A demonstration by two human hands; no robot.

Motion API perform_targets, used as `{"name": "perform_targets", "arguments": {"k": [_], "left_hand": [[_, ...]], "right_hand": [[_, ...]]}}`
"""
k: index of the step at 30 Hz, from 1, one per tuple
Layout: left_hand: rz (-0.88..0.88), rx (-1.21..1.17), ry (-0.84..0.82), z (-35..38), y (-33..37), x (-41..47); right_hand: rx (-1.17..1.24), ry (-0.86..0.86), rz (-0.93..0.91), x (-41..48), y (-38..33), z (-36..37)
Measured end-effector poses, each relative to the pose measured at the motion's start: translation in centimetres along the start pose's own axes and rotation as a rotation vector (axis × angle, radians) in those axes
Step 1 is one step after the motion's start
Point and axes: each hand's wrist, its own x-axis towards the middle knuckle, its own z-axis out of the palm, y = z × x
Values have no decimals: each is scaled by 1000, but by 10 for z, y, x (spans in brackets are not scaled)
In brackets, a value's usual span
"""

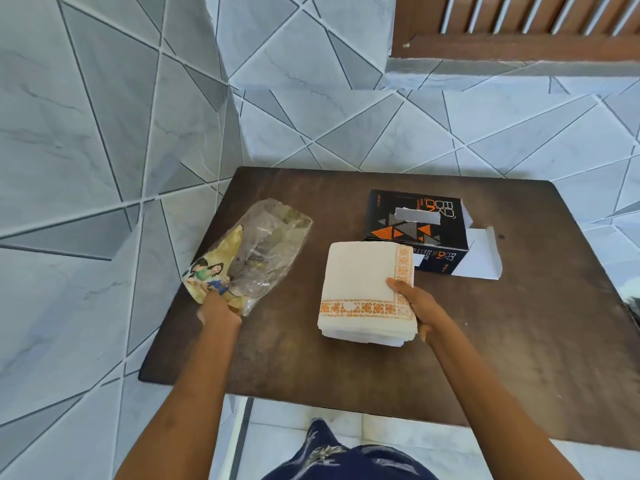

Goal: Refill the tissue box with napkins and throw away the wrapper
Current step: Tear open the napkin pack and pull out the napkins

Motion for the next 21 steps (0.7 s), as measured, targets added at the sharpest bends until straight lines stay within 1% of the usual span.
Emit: {"name": "perform_targets", "arguments": {"k": [1, 3, 4, 8, 14, 16, 19, 21], "left_hand": [[-16, -49, -42, 5, -4, -3], [-53, -116, -192, 12, -11, -9], [-73, -94, -235, 13, -13, -11], [-126, 88, -248, 5, -21, -9], [-191, 180, -362, 0, -30, -14], [-173, 244, -400, -4, -32, -19], [-73, 448, -368, -5, -39, -30], [-12, 599, -441, -1, -43, -43]], "right_hand": [[-2, 2, 4, -1, 2, 0], [-10, 5, 10, -2, 5, -1], [-13, 5, 8, -3, 6, -1], [14, 2, 14, -6, 11, -1], [50, 0, 19, -10, 15, 3], [49, 4, 18, -12, 16, 6], [64, -4, 22, -12, 15, 10], [96, -34, 38, -13, 14, 12]]}}
